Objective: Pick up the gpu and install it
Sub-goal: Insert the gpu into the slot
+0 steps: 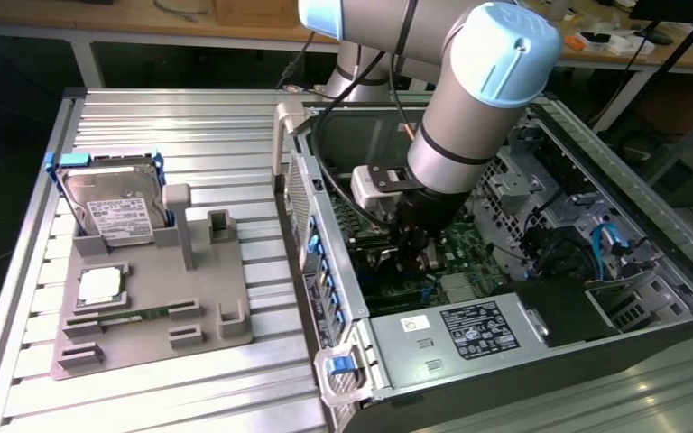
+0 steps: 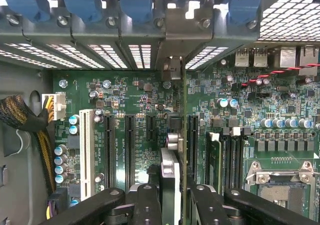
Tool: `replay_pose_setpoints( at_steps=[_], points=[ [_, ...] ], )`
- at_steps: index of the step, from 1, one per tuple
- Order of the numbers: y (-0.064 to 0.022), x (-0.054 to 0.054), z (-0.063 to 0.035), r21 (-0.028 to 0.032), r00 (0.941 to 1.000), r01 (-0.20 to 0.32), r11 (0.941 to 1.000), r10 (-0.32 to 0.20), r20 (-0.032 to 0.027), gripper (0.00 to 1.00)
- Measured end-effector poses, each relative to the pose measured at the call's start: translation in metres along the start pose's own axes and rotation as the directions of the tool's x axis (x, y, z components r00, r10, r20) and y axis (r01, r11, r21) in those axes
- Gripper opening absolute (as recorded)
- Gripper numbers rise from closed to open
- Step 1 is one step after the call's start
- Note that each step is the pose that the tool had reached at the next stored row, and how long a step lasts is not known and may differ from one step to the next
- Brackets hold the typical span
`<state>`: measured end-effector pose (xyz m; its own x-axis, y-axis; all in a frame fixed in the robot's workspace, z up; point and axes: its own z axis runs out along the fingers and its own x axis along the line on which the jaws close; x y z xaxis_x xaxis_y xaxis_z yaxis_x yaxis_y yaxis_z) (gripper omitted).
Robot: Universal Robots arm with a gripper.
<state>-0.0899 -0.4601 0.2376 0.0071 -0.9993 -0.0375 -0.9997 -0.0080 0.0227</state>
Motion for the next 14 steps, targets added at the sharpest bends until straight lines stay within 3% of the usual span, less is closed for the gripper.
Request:
replay_pose_setpoints(
  at_steps=[14],
  points=[
    [-0.0002, 0.0002, 0.0073, 0.0021, 1.0000, 0.000, 1.0000, 0.000, 0.0002, 0.28]
  ],
)
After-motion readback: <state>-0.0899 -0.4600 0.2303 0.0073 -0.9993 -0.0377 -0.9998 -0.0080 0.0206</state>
